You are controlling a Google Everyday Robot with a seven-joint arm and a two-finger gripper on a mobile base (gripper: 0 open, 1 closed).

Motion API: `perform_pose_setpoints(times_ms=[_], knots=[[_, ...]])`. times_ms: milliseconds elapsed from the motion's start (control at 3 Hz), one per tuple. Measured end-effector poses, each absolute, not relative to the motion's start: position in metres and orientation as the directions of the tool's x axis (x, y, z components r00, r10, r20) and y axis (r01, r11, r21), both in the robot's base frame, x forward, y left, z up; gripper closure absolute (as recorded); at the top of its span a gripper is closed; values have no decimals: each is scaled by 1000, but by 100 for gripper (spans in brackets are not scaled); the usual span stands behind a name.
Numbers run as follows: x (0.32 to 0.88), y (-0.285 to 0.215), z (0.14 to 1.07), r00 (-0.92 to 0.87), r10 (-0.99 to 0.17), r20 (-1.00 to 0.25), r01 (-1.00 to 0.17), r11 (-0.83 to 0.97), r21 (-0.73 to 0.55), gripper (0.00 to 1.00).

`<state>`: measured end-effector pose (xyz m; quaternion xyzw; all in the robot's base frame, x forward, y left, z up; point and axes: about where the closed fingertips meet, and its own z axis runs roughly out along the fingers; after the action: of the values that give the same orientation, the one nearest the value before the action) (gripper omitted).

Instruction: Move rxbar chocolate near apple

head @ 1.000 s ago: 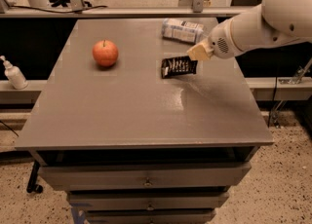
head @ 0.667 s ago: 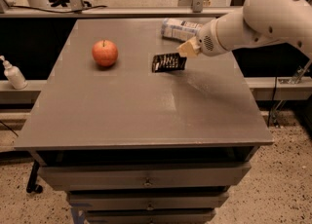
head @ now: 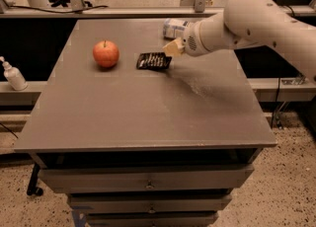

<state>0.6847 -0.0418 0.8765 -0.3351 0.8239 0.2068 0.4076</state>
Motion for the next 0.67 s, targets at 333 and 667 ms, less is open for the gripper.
perform_pose_setpoints(times_ms=[333,667], knots=[[685,-17,882,-426,-366,-827,-747,659,93,100],[682,8,887,-409,-360,-839,-776,620,112,100]])
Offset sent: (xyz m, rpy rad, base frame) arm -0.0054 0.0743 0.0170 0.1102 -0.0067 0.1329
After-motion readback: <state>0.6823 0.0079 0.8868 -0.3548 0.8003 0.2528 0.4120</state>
